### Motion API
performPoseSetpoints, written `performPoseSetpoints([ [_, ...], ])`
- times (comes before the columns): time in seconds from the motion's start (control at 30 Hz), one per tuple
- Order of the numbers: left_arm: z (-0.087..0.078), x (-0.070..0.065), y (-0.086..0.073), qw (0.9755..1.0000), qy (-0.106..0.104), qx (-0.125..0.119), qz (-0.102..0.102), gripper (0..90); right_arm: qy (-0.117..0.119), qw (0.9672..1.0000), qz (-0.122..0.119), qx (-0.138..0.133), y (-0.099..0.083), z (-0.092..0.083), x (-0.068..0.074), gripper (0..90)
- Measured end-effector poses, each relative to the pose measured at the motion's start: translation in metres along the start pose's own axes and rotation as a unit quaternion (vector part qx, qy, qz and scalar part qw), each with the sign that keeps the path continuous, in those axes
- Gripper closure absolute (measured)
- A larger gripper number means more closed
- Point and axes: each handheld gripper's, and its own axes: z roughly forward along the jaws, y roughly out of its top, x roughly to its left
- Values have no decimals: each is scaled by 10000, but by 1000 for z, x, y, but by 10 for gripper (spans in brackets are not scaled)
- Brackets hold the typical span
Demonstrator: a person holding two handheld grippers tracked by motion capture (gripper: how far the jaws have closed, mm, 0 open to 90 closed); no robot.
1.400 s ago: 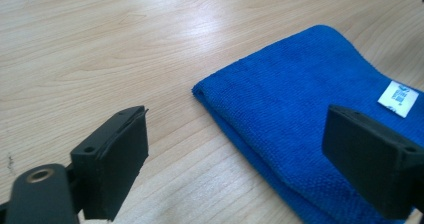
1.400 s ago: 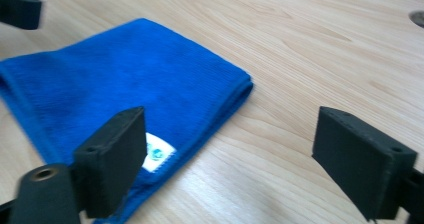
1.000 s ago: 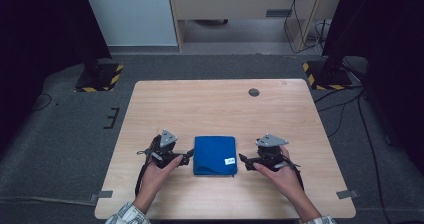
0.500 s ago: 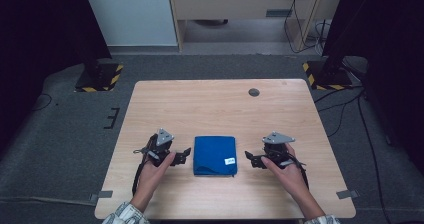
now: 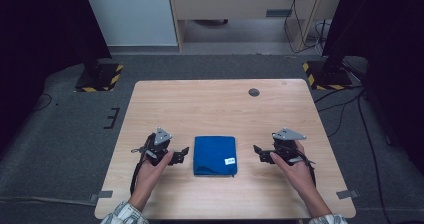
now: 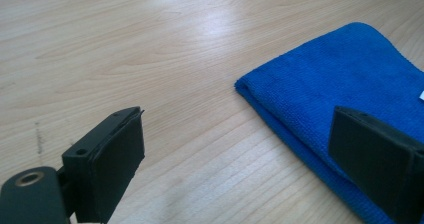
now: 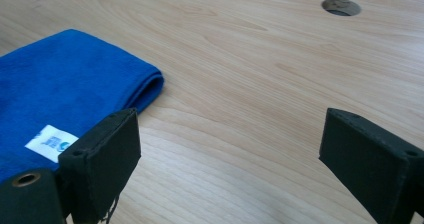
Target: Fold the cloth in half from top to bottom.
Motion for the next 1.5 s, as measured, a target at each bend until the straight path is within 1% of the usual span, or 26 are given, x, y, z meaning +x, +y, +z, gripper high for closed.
performPoseSetpoints([
  [0.07,0,3,-1,10000,30,30,0,73,-62,10000,30,8,-1,-2,-5,93],
  [0.13,0,7,-3,10000,43,53,-60,74,-114,9999,75,23,-2,-4,-9,92],
  [0.2,-1,10,-4,9999,71,76,-48,73,-165,9998,116,16,-3,-6,-15,93],
  [0.23,-1,12,-4,9999,84,94,-47,73,-227,9997,134,-2,-4,-6,-18,95],
  [0.33,-2,16,-5,9998,46,175,-24,73,-336,9992,233,4,-5,-9,-26,94],
  [0.4,-3,18,-6,9998,36,194,-24,72,-389,9990,229,42,-7,-10,-31,93],
  [0.53,-3,22,-3,9998,39,192,-36,70,-491,9981,356,60,-9,-12,-40,92],
  [0.63,-1,24,-2,9997,25,244,3,70,-559,9975,422,88,-10,-11,-47,92],
  [0.7,1,28,0,9997,41,247,-35,70,-603,9970,470,88,-10,-10,-51,94],
  [0.8,5,35,4,9995,73,295,-44,70,-636,9959,632,75,-7,-6,-60,94],
  [0.87,10,41,7,9993,99,361,-45,70,-673,9953,691,70,-5,-3,-65,94],
  [1.0,19,54,10,9982,307,516,-65,70,-661,9936,908,129,0,5,-79,95],
  [1.07,24,58,11,9974,404,600,-39,70,-693,9931,929,184,2,10,-83,99],
  [1.13,31,62,12,9966,411,720,-2,70,-741,9923,962,253,3,16,-86,123],
  [1.17,32,62,12,9964,415,738,11,70,-739,9920,979,311,3,20,-88,137],
  [1.2,35,62,11,9962,439,758,23,70,-748,9917,988,346,3,22,-89,144],
  [1.23,37,62,10,9958,432,808,42,70,-748,9911,1035,377,3,25,-89,145],
  [1.3,42,60,8,9952,392,889,97,69,-756,9909,1025,440,3,30,-88,142],
  [1.33,44,60,7,9952,341,910,61,69,-745,9909,1018,470,3,33,-88,140],
  [1.37,45,60,6,9953,334,909,49,68,-746,9906,1048,473,3,35,-87,140],
  [1.47,47,61,5,9953,353,900,7,66,-740,9906,1015,545,3,38,-86,132],
  [1.5,48,62,5,9956,324,871,-80,66,-769,9905,991,555,3,39,-86,129],
])
